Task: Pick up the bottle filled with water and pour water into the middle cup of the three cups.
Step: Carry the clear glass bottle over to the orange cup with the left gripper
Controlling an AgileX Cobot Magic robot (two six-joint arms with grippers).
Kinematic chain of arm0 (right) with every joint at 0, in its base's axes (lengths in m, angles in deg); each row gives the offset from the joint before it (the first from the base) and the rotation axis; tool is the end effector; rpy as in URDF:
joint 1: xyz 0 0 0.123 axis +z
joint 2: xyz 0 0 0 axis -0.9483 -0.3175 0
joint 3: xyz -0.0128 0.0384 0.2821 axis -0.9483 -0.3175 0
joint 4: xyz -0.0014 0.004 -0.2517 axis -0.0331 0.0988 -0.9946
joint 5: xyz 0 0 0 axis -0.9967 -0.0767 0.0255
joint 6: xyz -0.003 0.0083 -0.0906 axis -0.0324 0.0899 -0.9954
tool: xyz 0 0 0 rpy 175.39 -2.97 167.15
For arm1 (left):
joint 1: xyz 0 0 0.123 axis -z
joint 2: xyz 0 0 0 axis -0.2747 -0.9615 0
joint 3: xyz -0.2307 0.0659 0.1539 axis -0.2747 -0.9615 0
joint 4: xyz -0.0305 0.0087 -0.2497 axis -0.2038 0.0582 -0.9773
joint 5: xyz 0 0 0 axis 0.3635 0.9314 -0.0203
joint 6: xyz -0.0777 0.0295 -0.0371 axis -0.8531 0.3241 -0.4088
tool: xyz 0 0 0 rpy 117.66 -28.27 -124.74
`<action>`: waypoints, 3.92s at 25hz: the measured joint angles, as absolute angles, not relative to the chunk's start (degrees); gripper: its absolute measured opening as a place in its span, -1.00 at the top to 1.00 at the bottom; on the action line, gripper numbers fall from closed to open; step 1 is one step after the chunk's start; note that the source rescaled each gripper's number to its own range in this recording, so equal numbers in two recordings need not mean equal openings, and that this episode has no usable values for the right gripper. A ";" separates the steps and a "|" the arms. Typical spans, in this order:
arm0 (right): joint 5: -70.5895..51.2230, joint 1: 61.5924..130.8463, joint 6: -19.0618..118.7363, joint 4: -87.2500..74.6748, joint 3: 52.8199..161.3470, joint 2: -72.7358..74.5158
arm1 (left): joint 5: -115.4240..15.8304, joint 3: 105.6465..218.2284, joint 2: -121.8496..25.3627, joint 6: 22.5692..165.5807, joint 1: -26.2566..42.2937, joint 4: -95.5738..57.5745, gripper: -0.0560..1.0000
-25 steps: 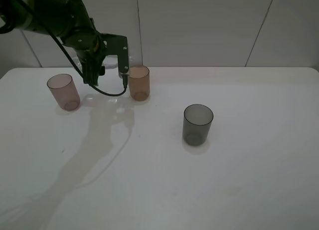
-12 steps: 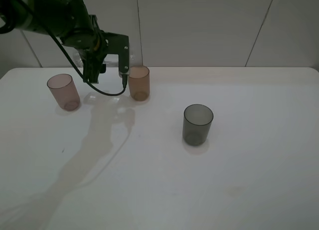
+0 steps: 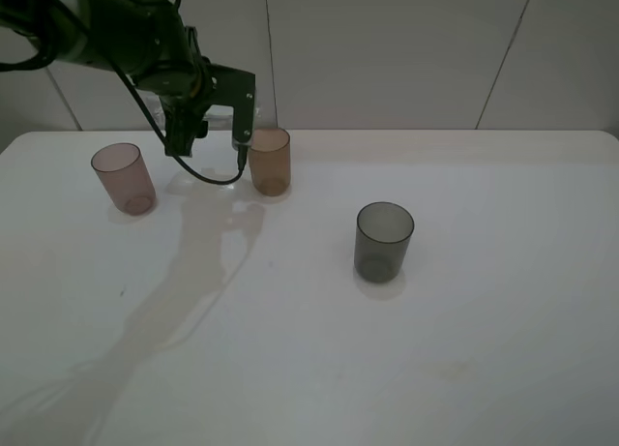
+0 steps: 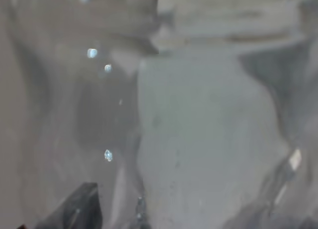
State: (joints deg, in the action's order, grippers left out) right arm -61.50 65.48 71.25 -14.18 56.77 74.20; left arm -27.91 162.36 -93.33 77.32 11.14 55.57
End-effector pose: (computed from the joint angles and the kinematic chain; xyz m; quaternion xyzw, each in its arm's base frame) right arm -0.0078 0.0008 0.2827 0.0338 0.8474 -0.0345 0.5288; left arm 0.4141 -0.1728 0.1737 0.6670 0.6242 0.3144 0.2580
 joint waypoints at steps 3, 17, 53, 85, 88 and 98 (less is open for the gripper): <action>-61.50 65.48 71.25 -14.18 56.77 74.20 | -27.92 162.36 -93.33 77.36 11.14 57.17 0.83; -61.50 65.48 71.25 -14.18 56.77 74.20 | -29.09 162.36 -93.33 77.50 11.14 62.10 0.83; -61.50 65.48 71.25 -14.18 56.77 74.20 | -28.87 160.75 -93.33 79.05 11.09 62.39 0.83; -61.50 65.48 71.25 -14.18 56.77 74.20 | -29.04 160.44 -93.33 79.43 11.09 65.79 0.83; -61.50 65.48 71.25 -14.18 56.77 74.20 | -29.04 160.44 -93.33 79.43 11.09 66.71 0.83; -61.50 65.48 71.25 -14.18 56.77 74.20 | -29.16 160.44 -93.33 79.43 11.09 68.85 0.83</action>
